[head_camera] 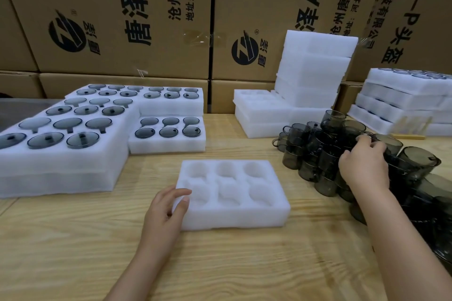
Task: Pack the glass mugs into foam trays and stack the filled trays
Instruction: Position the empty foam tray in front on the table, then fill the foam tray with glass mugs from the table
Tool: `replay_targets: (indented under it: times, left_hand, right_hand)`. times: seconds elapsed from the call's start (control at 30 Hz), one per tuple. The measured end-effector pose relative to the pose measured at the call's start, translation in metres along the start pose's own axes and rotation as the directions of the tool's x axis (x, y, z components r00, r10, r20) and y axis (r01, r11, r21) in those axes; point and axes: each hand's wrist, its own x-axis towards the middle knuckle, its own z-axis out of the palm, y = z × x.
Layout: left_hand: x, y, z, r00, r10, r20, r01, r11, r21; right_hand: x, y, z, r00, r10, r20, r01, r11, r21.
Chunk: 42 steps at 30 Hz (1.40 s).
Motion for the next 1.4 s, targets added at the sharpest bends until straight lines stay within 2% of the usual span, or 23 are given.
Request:
replay_targets:
  times: [0.37, 0.6, 0.73, 0.87, 0.97, 1.13, 1.27, 1.33, 1.4]
  left_hand:
    - [-0.002, 0.002, -0.001, 1.000, 0.010, 0.008, -0.009, 1.000, -0.011]
    - [-0.001, 0.002, -0.001, 1.000, 0.000, 0.008, 0.000, 1.000, -0.005]
    - [-0.001, 0.003, -0.001, 1.000, 0.002, 0.008, -0.002, 1.000, -0.001]
    - [-0.001, 0.003, -0.001, 1.000, 0.002, 0.007, -0.002, 1.000, 0.012]
    - [-0.001, 0.003, -0.002, 1.000, 0.002, 0.021, -0.002, 1.000, 0.026]
    - [-0.002, 0.006, -0.002, 1.000, -0.011, 0.015, 0.011, 1.000, 0.020]
    - [-0.003, 0.008, -0.002, 1.000, -0.007, 0.013, 0.006, 0.999, 0.048]
    - [-0.006, 0.011, -0.002, 0.999, 0.032, -0.006, -0.031, 0.992, 0.122]
    - [-0.011, 0.020, -0.001, 0.989, 0.142, -0.045, -0.123, 0.949, 0.289]
  right_hand:
    - [0.011, -0.003, -0.006, 0.999, 0.023, -0.046, -0.024, 0.999, -0.025]
    - [0.005, -0.001, -0.005, 0.989, 0.005, -0.147, 0.012, 0.993, 0.116]
    - [-0.005, -0.004, -0.003, 0.975, -0.066, -0.211, 0.109, 0.973, 0.201]
    - [-0.028, -0.008, 0.002, 0.923, -0.240, -0.300, 0.330, 0.896, 0.298]
    - [-0.053, -0.012, 0.012, 0.897, -0.315, -0.311, 0.426, 0.802, 0.417]
    - [-0.100, -0.027, 0.043, 0.933, -0.301, -0.196, 0.353, 0.664, 0.660]
    - [-0.117, -0.028, 0.062, 0.937, -0.331, -0.109, 0.303, 0.619, 0.724]
    - [-0.117, -0.026, 0.066, 0.934, -0.341, -0.109, 0.305, 0.600, 0.740]
    - [-0.115, -0.025, 0.067, 0.929, -0.350, -0.120, 0.314, 0.573, 0.757]
